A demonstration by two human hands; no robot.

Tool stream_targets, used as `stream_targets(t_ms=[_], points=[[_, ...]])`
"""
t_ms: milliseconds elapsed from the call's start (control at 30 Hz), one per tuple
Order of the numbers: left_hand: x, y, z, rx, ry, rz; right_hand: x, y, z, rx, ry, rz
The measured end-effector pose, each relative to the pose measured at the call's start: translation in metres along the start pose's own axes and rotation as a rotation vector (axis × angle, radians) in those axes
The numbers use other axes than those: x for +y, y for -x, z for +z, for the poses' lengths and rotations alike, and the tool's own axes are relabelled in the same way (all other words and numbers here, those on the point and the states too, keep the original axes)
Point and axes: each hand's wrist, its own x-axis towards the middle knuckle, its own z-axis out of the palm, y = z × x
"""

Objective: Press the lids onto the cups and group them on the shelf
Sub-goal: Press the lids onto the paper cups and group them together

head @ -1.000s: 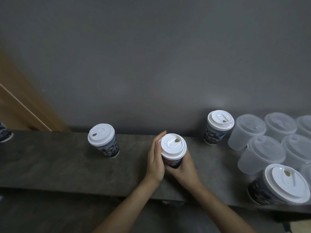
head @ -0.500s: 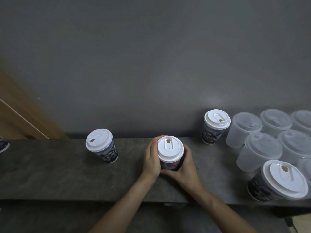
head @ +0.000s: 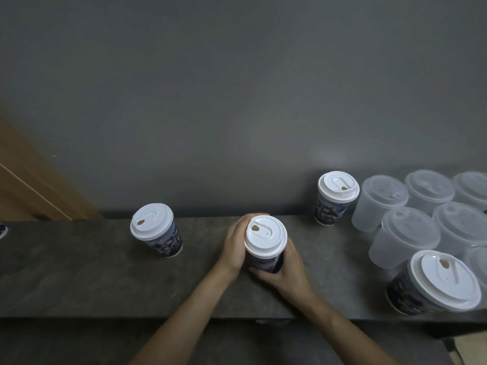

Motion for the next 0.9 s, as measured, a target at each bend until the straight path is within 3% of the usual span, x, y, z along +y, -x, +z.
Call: stream_targets(t_ms=[100,300,467,633,700,833,900], points=[[0.013,-0.005,-0.003,-0.107,0.049,-0.109,0.003,-0.001,-0.001,-0.025,0.015,-0.025],[-0.003,0.006,0.01,0.158,0.087,-0.041,0.002,0.002,0.003,0.067,-0.006,0.031],[0.012,-0.013,-0.001,-0.134,0.064,-0.187,0.002,0.001,-0.001,0.031,0.022,0.002],[0.002,0.002,0.007,0.153,0.066,-0.118,0.001,0.002,0.002,0.039,0.018,-0.004],[-0.002,0.003,0.008,0.183,0.061,-0.119,0.001,0.002,0.002,0.056,0.038,0.009],[0.007,-0.011,-0.006,-0.165,0.091,-0.177,0.002,0.001,-0.001,0.019,0.063,-0.005],[0.007,-0.014,-0.008,-0.149,0.089,-0.175,0.002,0.001,0.0,-0.003,0.061,-0.024]])
